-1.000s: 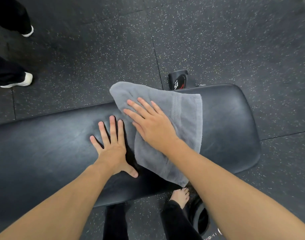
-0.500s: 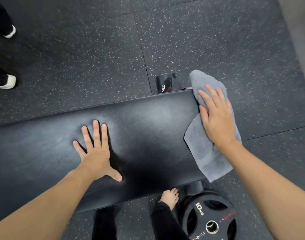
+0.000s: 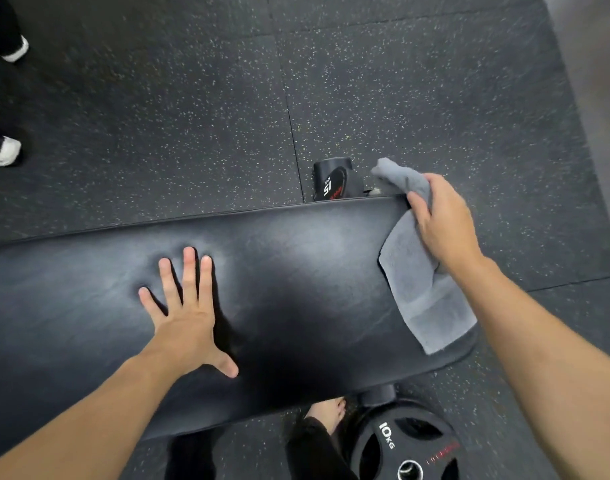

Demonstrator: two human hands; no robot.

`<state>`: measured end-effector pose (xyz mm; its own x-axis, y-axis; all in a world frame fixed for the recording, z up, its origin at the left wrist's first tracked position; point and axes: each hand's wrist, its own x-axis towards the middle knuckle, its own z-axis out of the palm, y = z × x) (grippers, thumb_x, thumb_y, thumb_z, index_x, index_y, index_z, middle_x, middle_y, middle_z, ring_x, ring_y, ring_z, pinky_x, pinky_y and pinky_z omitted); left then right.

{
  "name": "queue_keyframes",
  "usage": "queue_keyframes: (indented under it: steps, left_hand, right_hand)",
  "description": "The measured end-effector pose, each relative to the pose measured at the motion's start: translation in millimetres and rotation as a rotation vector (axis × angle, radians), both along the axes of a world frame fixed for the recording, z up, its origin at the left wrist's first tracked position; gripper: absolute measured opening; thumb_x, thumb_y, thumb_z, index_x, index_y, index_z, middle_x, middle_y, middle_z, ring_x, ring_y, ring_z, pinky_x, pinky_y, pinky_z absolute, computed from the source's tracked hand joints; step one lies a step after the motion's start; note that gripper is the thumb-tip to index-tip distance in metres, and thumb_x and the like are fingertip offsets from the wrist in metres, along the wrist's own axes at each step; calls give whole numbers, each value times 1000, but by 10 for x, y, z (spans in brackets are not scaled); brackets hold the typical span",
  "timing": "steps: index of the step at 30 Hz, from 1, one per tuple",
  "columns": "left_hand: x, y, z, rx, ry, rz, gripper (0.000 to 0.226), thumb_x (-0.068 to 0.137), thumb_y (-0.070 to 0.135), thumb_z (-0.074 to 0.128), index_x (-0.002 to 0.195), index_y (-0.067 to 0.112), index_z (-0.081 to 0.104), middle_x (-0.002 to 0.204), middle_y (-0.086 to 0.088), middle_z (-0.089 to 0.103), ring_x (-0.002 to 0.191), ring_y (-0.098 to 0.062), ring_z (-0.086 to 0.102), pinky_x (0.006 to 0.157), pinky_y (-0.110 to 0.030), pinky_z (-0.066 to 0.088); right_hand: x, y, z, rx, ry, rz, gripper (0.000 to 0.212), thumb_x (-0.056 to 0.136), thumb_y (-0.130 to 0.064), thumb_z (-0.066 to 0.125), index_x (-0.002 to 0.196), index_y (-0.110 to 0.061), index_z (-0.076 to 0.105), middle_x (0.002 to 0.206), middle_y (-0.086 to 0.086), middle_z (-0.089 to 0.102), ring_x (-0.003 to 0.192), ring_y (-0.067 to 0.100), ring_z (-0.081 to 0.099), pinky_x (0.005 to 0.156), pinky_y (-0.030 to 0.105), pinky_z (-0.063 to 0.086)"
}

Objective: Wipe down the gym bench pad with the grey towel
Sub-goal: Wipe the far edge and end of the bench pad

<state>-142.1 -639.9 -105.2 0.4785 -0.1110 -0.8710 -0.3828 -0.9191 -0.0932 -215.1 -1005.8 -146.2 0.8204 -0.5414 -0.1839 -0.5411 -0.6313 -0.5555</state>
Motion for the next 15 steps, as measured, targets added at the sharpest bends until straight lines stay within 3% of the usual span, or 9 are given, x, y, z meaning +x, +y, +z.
queue_keyframes:
  steps: [3,6,10,15]
  left_hand:
    - [4,20,-9,-15,-3,-1,179,35,73,85,118,13,-62,129,-12,-68,125,-48,-52,111,-73,-8]
    - [8,50,-28,-38,3,4,179,36,73,85,121,14,-61,131,-11,-67,126,-48,-53,110,-74,-10]
    - [10,89,-56,-73,9,8,178,36,72,85,121,15,-61,130,-9,-68,124,-47,-55,107,-74,-13]
    - [11,149,-103,-140,7,13,177,38,71,86,123,17,-60,130,-8,-68,122,-46,-57,104,-74,-17]
  right_hand:
    - [266,-157,7,-51,150,130,29,103,-35,46,103,-9,58,100,12,67,94,35,59,75,38,39]
    - [391,-293,37,35,243,119,42,101,-43,47,79,-7,51,78,7,60,83,32,56,71,39,40]
    - [523,-348,75,205,349,125,44,99,-49,52,92,-10,72,93,4,71,93,22,64,87,38,49]
    - [827,-3,101,160,416,387,38,101,-45,52,95,-15,73,95,5,73,98,25,65,91,39,49]
